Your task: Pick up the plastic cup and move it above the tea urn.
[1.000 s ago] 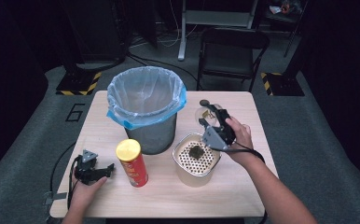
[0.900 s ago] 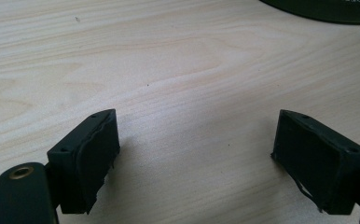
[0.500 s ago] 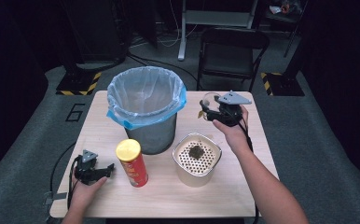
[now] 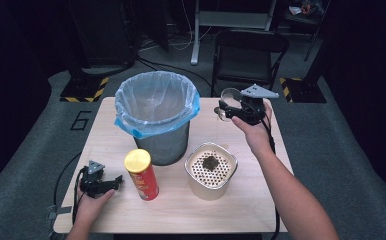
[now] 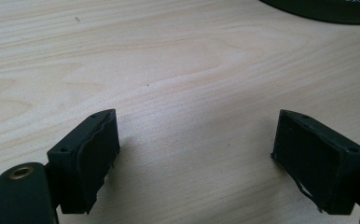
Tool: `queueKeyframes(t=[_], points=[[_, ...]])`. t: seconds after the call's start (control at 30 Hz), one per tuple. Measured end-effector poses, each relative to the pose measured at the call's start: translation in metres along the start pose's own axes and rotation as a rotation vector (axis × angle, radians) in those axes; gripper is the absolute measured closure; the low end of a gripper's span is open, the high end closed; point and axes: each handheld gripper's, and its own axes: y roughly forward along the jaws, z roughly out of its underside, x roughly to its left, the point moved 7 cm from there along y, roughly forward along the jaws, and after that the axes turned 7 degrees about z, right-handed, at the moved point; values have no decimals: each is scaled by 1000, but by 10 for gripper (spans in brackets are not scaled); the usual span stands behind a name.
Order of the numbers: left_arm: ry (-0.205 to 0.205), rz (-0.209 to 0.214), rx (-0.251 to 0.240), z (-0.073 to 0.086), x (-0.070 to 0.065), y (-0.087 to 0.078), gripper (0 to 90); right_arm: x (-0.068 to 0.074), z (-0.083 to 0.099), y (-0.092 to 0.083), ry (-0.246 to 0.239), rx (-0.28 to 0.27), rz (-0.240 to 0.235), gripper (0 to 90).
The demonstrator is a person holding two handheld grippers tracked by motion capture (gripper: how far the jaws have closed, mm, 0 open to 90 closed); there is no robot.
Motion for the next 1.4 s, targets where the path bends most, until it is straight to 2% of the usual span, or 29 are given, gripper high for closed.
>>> queueKeyframes(t=[0.33,0.4,0.57,0.67,0.77,0.87,0.97,1.2,1.4], points=[[0,-1,-4,0,0,0,139,0,-27,-13,-63,-28,1,371],[1,1,4,0,0,0,139,-1,-32,-15,-51,-32,4,371],[0,0,-3,0,0,0,140,0,-32,-18,-67,-32,-6,371],[0,-1,-4,0,0,0,139,3,-30,-19,-61,-32,-20,371],[-2,1,-5,0,0,0,139,10,-26,-24,-49,-32,-59,371],[8,3,5,0,0,0,134,19,-23,-31,-62,-30,-101,371],[5,2,-3,0,0,0,133,30,-27,-38,-73,-39,-145,372],[10,8,6,0,0,0,127,57,-52,-51,-96,-59,-235,372],[20,10,-5,0,-1,0,128,81,-75,-60,-124,-61,-282,371]])
